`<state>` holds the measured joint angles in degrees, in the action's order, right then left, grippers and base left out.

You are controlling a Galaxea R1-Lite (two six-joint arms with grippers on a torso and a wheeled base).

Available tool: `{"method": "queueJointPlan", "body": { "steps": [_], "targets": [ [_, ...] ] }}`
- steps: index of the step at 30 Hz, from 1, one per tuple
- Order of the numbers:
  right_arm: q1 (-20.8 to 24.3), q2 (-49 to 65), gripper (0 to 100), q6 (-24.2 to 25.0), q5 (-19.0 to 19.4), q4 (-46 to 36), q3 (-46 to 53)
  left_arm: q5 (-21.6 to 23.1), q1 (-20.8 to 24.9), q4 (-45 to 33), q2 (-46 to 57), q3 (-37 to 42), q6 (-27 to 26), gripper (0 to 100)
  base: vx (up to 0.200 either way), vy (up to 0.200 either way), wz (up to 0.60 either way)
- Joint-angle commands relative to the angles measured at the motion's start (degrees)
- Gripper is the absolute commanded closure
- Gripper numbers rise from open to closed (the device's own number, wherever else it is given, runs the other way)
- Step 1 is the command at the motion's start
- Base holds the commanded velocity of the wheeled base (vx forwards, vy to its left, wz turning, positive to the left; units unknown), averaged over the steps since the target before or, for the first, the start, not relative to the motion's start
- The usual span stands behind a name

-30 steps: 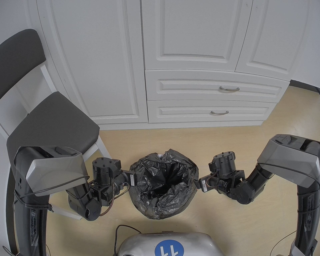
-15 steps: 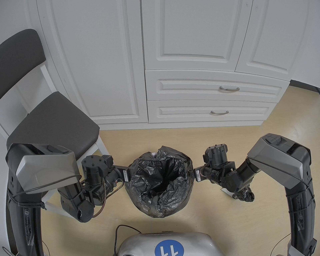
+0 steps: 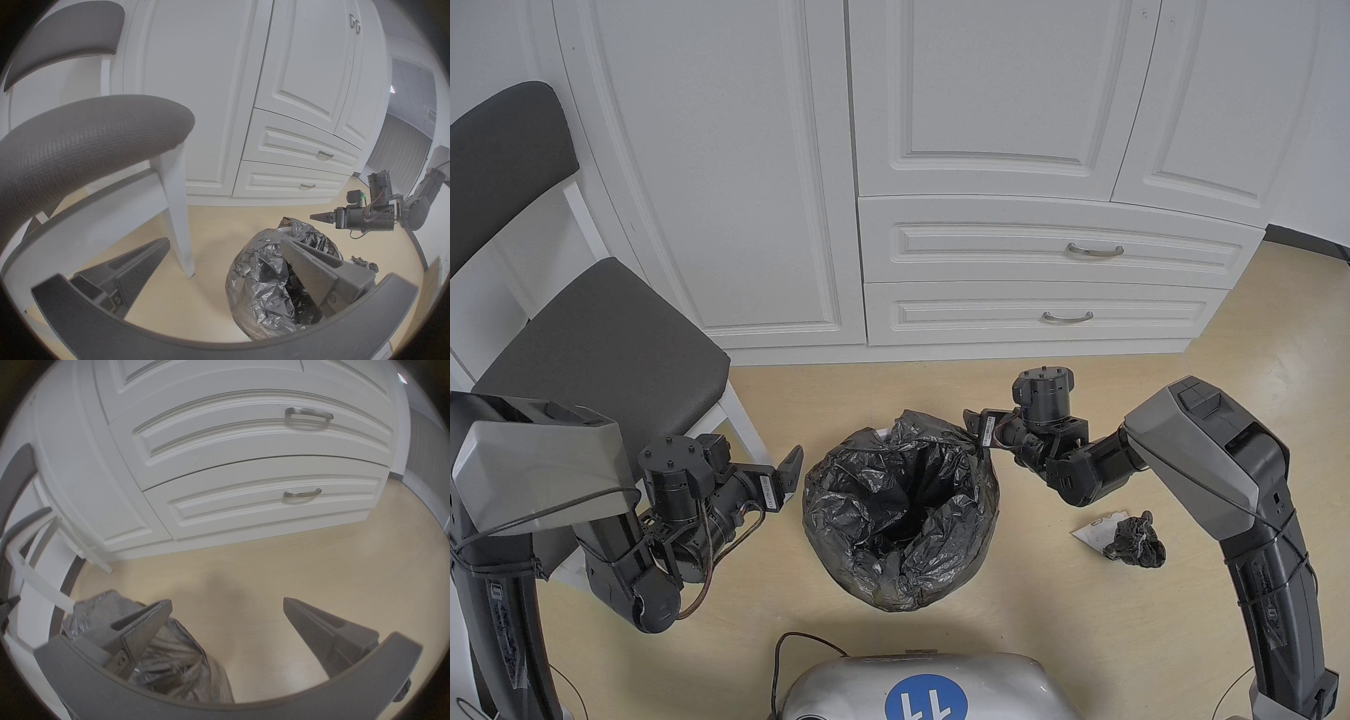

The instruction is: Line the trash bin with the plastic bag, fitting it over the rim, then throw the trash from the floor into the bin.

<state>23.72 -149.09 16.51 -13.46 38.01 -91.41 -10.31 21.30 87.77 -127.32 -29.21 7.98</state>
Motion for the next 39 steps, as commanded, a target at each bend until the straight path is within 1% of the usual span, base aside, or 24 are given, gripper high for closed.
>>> {"method": "queueJointPlan", "body": {
  "steps": [1, 2, 3, 6, 8, 9, 11, 15, 20, 24, 27, 30, 31, 34, 39],
  "targets": [
    [0.1, 2.0, 0, -0.2, -1.4, -0.7, 1.3, -0.8, -0.1, 0.0, 1.2, 1.2, 0.1, 0, 0.000, 0.000, 0.00],
    [0.1, 2.3, 0, -0.2, -1.5, -0.7, 1.7, -0.8, -0.1, 0.0, 1.2, 1.3, 0.1, 0, 0.000, 0.000, 0.00],
    [0.3, 7.3, 0, -1.8, -1.5, -3.5, 6.9, -0.8, -0.1, 0.0, 1.2, 1.8, 0.1, 0, 0.000, 0.000, 0.00],
    [1.6, 14.0, 0, -5.0, -1.0, -8.6, 14.4, -0.8, -0.2, 0.0, 1.1, 2.4, 0.0, 0, 0.000, 0.000, 0.00],
    [2.8, 16.6, 0, -7.2, -0.6, -10.0, 18.5, -0.8, -0.2, 0.0, 1.1, 2.9, 0.0, 0, 0.000, 0.000, 0.00],
    [2.8, 16.6, 0, -7.2, -0.6, -10.0, 18.5, -0.8, -0.2, 0.0, 1.1, 2.9, 0.0, 0, 0.000, 0.000, 0.00],
    [4.8, 18.0, 0, -9.7, 0.1, -9.6, 22.3, -0.9, -0.2, 0.0, 1.0, 3.3, 0.0, 0, 0.000, 0.000, 0.00],
    [7.4, 17.3, 0, -9.2, 0.1, -9.6, 22.9, -1.0, -0.1, 0.0, 0.8, 3.5, 0.0, 0, 0.000, 0.000, 0.00],
    [9.0, 15.9, 0, -8.6, -0.2, -8.6, 23.3, -2.9, 0.0, 0.1, 0.5, 3.7, 0.0, 0, 0.000, 0.000, 0.00],
    [10.2, 14.3, 0, -9.2, -0.6, -7.2, 24.7, -2.9, -0.1, 0.1, 0.3, 3.7, 0.0, 0, 0.000, 0.000, 0.00],
    [10.4, 13.7, 0, -10.7, -0.7, -7.8, 26.2, -2.9, -0.1, 0.0, 0.3, 3.7, 0.0, 0, 0.000, 0.000, 0.00],
    [9.7, 12.1, 0, -14.7, -0.8, -8.0, 27.2, -2.9, -0.1, 0.1, 0.2, 3.9, 0.0, 0, 0.000, 0.000, 0.00],
    [9.5, 11.4, 0, -15.1, -1.0, -8.0, 27.1, -2.9, -0.1, 0.0, 0.1, 4.0, 0.0, 0, 0.000, 0.000, 0.00],
    [8.5, 10.4, 0, -15.5, -1.8, -8.0, 26.3, -2.9, -0.1, 0.1, -0.1, 4.1, 0.0, 0, 0.000, 0.000, 0.00],
    [7.3, 10.0, 0, -15.1, -2.1, -7.3, 24.3, -2.9, -0.2, 0.1, -0.1, 3.9, 0.0, 0, 0.000, 0.000, 0.00]
  ]
}}
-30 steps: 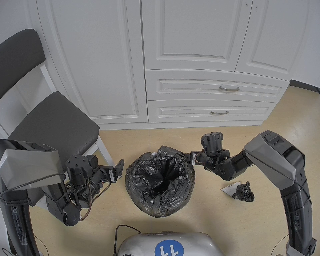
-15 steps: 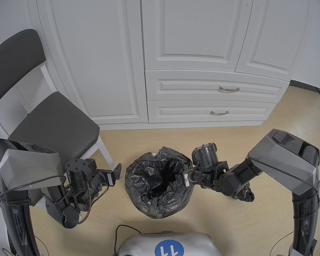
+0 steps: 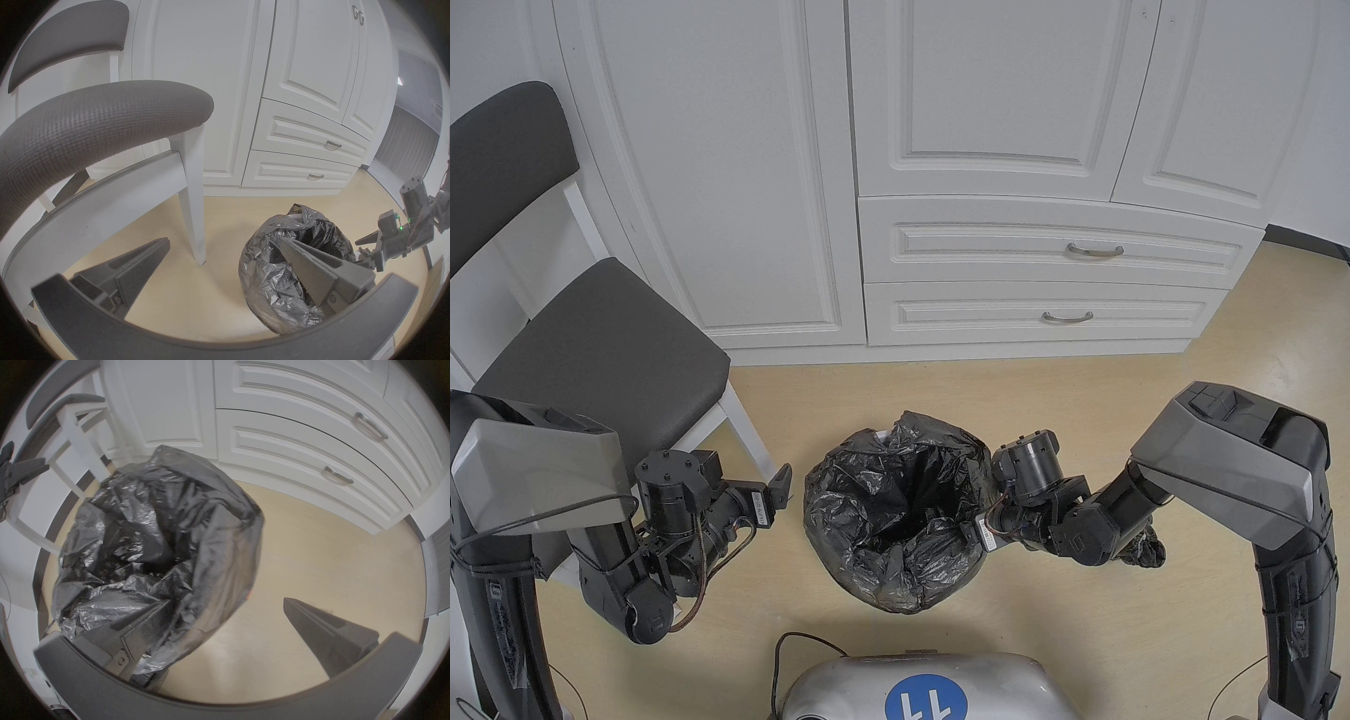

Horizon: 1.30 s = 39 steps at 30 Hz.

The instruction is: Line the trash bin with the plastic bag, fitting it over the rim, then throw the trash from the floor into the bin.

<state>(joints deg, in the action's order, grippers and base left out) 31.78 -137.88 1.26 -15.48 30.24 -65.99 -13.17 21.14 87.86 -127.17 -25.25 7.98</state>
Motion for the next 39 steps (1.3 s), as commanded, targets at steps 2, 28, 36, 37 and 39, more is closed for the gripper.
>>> {"method": "queueJointPlan", "body": {
  "steps": [2, 28, 36, 37, 39],
  "targets": [
    [-1.5, -1.2, 0, 0.8, -0.1, 0.5, -2.8, 0.0, 0.0, 0.0, -0.3, -0.2, 0.0, 0, 0.000, 0.000, 0.00],
    [-3.4, 2.3, 0, 4.8, -1.2, 7.2, -3.9, -0.1, 0.0, 0.0, -0.3, -0.2, 0.0, 0, 0.000, 0.000, 0.00],
    [-3.0, 7.7, 0, 1.3, 0.3, 7.0, 2.8, -0.1, 0.0, 0.0, -0.3, -0.1, 0.0, 0, 0.000, 0.000, 0.00],
    [-3.4, 7.8, 0, 0.0, 0.5, 7.0, 3.8, -0.1, 0.0, 0.0, -0.1, 0.0, 0.0, 0, 0.000, 0.000, 0.00],
    [-3.9, 7.8, 0, -1.4, 0.6, 7.0, 4.9, -0.1, 0.0, 0.0, 0.0, 0.1, 0.0, 0, 0.000, 0.000, 0.00]
  ]
}}
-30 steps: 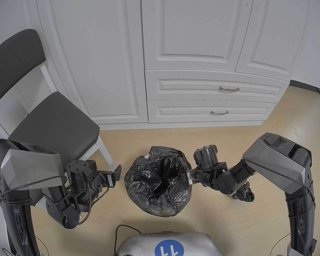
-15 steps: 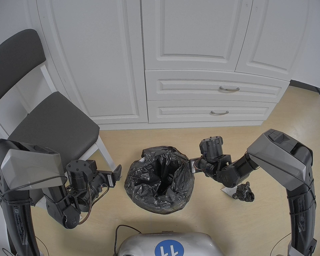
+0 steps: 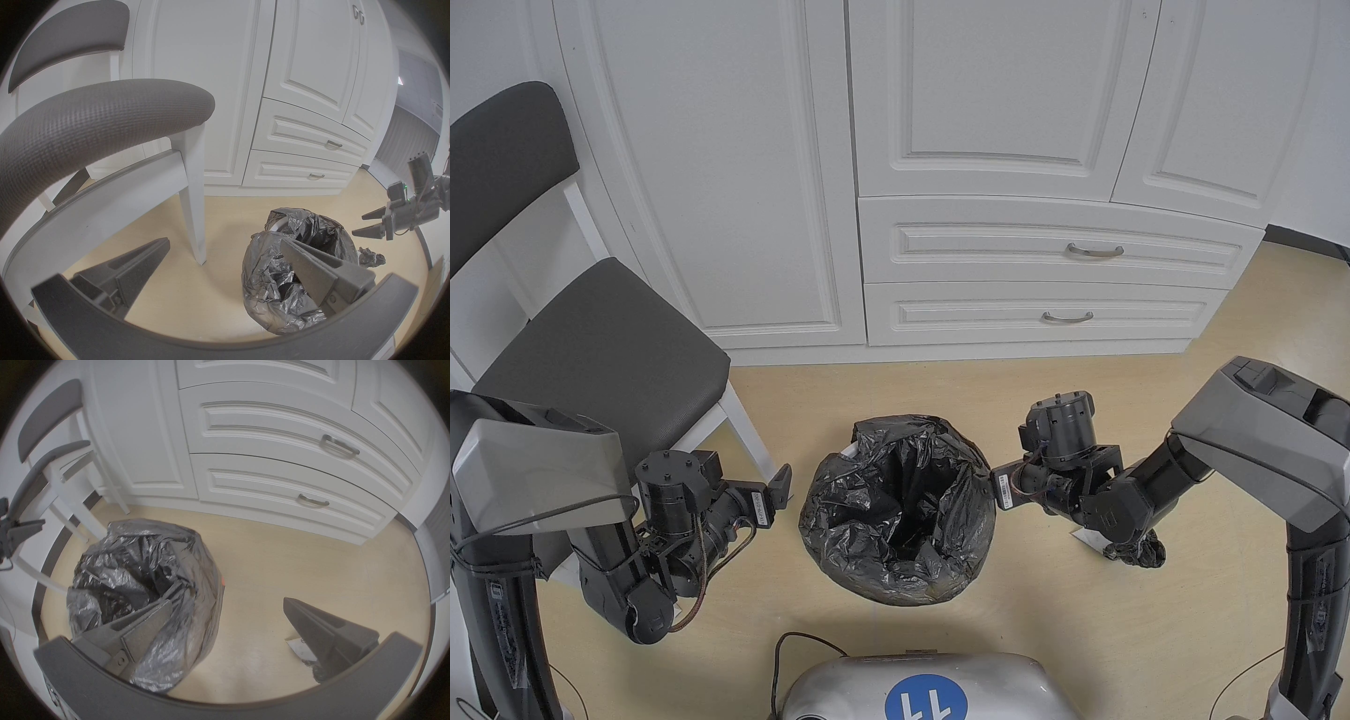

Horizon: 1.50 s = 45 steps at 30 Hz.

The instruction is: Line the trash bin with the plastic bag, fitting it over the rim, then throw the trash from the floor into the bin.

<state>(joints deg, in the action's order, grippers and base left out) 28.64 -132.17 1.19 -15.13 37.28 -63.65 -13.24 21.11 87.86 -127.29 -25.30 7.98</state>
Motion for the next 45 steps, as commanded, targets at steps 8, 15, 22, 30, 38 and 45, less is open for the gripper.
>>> {"method": "queueJointPlan", "body": {
  "steps": [8, 15, 22, 30, 38, 45],
  "targets": [
    [-1.1, -1.1, 0, -2.2, 1.2, 0.0, 2.0, 0.0, 0.1, 0.0, 0.3, 0.2, 0.0, 0, 0.000, 0.000, 0.00],
    [-3.5, -3.3, 0, -4.1, 1.2, -0.2, 1.2, 0.0, 0.1, 0.0, 0.2, 0.5, 0.0, 0, 0.000, 0.000, 0.00],
    [-4.1, -7.0, 0, -4.2, 1.8, 0.0, -1.4, 0.0, 0.1, 0.1, 0.2, 0.7, 0.0, 0, 0.000, 0.000, 0.00],
    [-9.2, -7.5, 0, -4.6, 8.5, 0.3, -1.9, 0.0, 0.0, 0.1, 0.0, 1.1, 0.1, 0, 0.000, 0.000, 0.00],
    [-16.5, -2.8, 0, -26.0, 29.9, 3.9, 10.6, 0.0, -0.2, 0.1, -0.1, 0.7, 0.1, 0, 0.000, 0.000, 0.00],
    [-13.4, -9.3, 0, -31.4, 38.2, 16.7, 16.1, 0.0, -0.1, 0.1, 0.1, 1.6, 0.1, 0, 0.000, 0.000, 0.00]
  ]
}}
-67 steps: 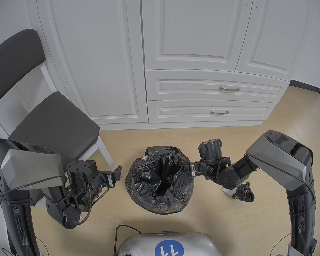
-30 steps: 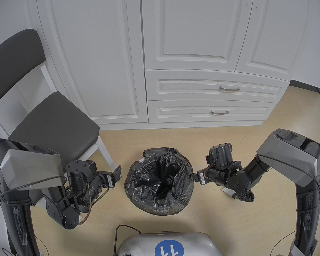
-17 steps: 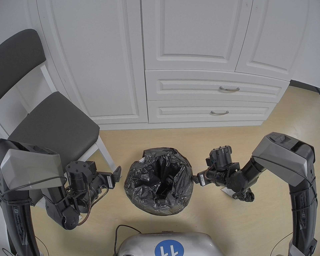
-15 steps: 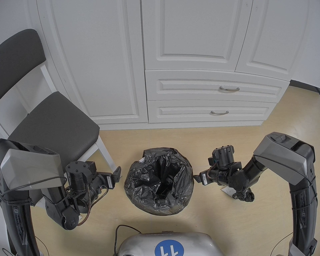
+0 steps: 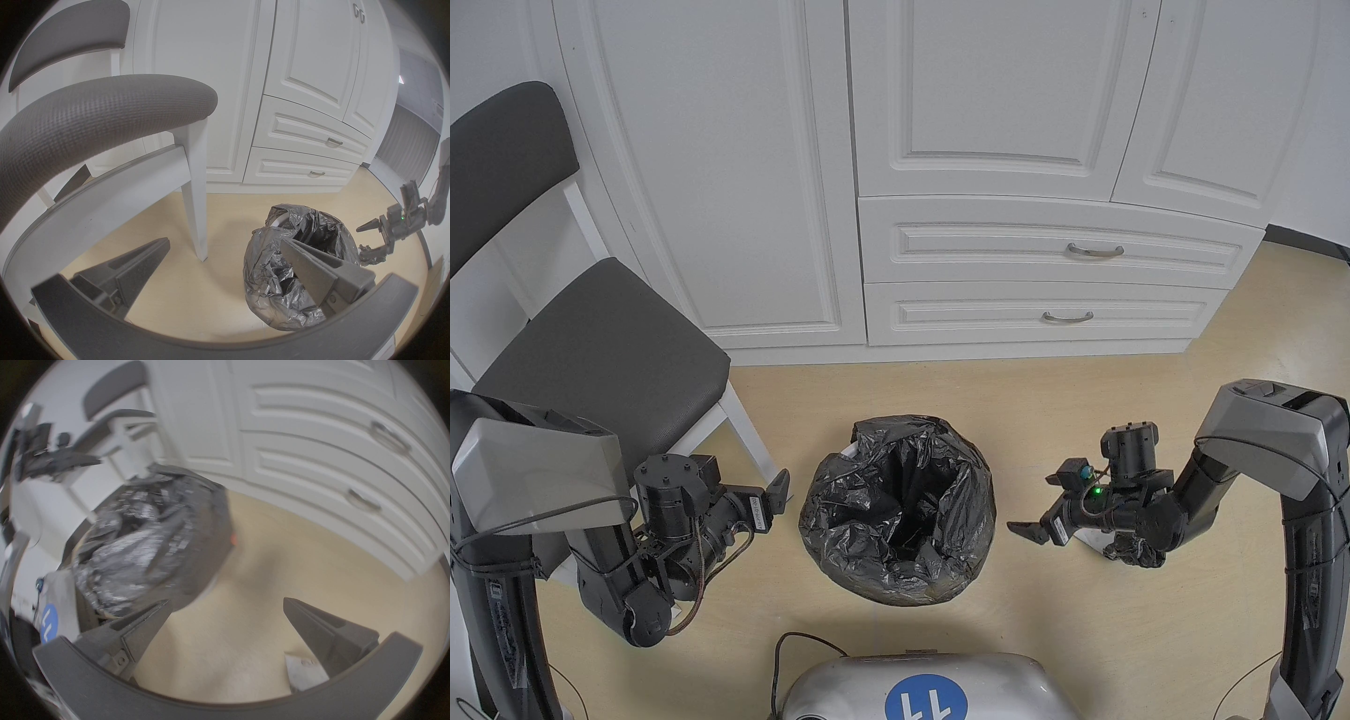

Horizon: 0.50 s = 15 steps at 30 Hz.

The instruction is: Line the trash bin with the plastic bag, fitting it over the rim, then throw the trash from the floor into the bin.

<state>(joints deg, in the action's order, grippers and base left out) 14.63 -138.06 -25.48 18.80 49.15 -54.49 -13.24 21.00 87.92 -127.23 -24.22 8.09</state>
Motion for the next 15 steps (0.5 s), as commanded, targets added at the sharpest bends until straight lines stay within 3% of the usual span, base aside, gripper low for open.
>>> {"method": "queueJointPlan", "body": {
  "steps": [1, 9, 15],
  "targets": [
    [0.9, -3.6, 0, -5.0, 4.6, 4.8, 7.3, 0.0, 0.0, 0.1, 0.0, 0.5, 0.1, 0, 0.000, 0.000, 0.00],
    [1.3, -3.1, 0, -10.1, 6.8, 4.1, 9.9, 0.0, -0.4, 0.1, -0.4, 0.5, 1.1, 0, 0.000, 0.000, 0.00],
    [3.7, -5.9, 0, -9.9, 7.4, 2.4, 5.0, 0.0, -0.3, 0.1, -0.8, -0.1, 1.0, 0, 0.000, 0.000, 0.00]
  ]
}}
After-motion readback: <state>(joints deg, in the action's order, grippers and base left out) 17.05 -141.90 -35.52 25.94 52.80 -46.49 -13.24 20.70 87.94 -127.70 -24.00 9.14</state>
